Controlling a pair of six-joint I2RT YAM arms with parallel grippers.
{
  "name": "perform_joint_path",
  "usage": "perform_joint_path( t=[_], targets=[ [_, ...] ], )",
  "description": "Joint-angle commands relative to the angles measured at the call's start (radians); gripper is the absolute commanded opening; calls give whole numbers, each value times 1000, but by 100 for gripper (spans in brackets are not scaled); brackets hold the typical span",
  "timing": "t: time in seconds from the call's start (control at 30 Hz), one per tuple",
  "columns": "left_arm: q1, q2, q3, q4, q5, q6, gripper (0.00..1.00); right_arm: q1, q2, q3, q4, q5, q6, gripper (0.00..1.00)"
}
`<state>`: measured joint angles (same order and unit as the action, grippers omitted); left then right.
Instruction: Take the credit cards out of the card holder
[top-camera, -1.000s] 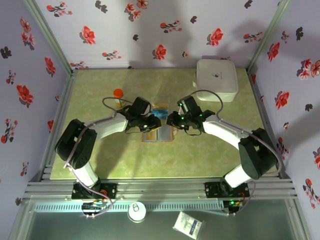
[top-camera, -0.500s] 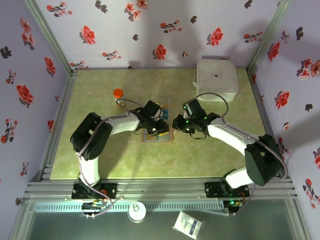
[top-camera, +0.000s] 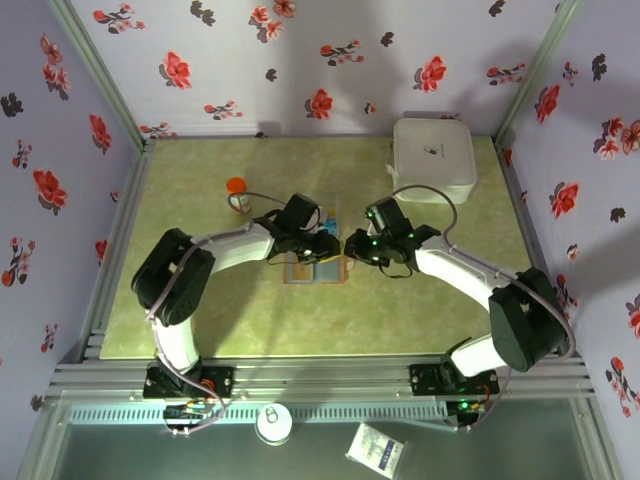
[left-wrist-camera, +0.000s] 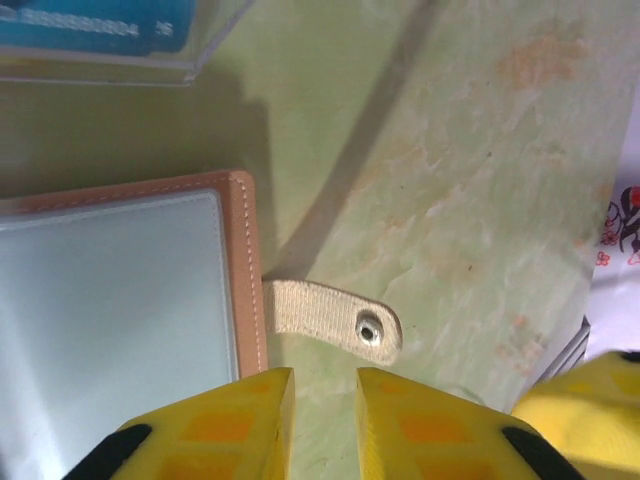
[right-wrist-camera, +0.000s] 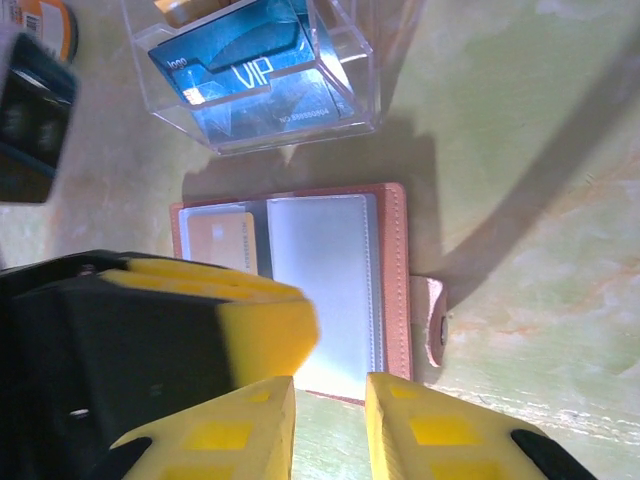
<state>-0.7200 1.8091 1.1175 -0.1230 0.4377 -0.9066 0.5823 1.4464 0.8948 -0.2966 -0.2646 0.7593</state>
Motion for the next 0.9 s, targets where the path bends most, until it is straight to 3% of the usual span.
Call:
perform_joint_path(
  t=[0.0,0.3,0.43,0.87],
  targets=[
    [47,-82,-51,-28,-27,38,23,11,43,21,28,-22,13,26],
    [162,-181,-191,-93,-57,79,20,89,208,144,26,-61,11,25],
    [201,-187,-245,-89,-52,93,15,118,299,198,55,-94,18,19],
    [217,-138,-287,-40,-14,83,10,117,433,218,59,-83,4,13]
  ],
)
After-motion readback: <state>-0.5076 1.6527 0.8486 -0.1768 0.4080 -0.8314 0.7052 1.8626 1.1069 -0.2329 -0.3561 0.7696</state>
